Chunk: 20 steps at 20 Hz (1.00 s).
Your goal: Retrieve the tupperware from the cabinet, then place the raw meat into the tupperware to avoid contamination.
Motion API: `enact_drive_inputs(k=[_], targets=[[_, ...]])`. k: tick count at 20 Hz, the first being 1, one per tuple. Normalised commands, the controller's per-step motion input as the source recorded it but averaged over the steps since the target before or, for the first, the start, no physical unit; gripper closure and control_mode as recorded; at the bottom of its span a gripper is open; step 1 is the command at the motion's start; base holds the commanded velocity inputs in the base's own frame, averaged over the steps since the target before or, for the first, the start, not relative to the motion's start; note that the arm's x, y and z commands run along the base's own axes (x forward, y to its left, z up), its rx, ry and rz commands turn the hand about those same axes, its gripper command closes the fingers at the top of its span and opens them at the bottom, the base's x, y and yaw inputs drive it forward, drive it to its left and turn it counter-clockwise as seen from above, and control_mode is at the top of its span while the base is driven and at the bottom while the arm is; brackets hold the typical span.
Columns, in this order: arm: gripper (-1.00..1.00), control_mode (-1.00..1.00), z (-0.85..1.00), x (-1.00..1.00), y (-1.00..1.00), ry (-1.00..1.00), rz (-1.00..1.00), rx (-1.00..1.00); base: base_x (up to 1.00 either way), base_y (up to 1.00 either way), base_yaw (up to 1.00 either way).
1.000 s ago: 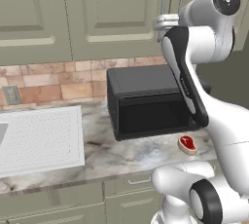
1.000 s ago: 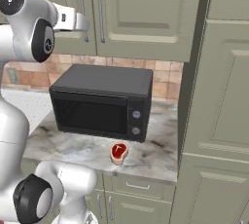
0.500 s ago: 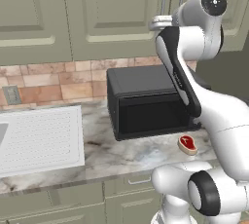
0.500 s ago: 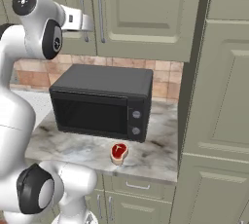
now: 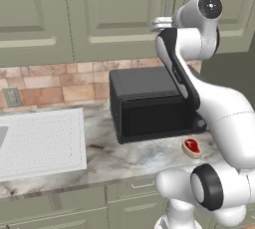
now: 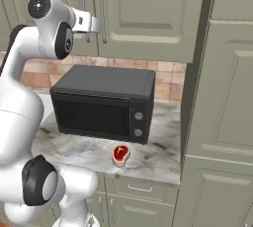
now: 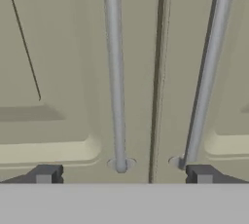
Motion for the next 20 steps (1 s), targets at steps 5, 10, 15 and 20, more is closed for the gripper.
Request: enact_drive_inputs(k=[5, 10, 15, 20], targets=[[-1.00, -1.00, -0.11, 0.46, -0.12, 0.00, 0.00, 0.04, 0.00, 0.00, 0.00], [-1.00, -1.00, -0.08, 0.39, 0.00, 0.00, 0.00, 0.00, 0.00, 0.00, 0.00], [1.00, -1.00, -0.05, 0.37, 0.09, -0.01, 0.00, 0.00, 0.00, 0.00, 0.00], [1.00, -1.00, -0.02, 0.29, 0.12, 0.00, -0.02, 0.00, 0.00, 0.00, 0.00]])
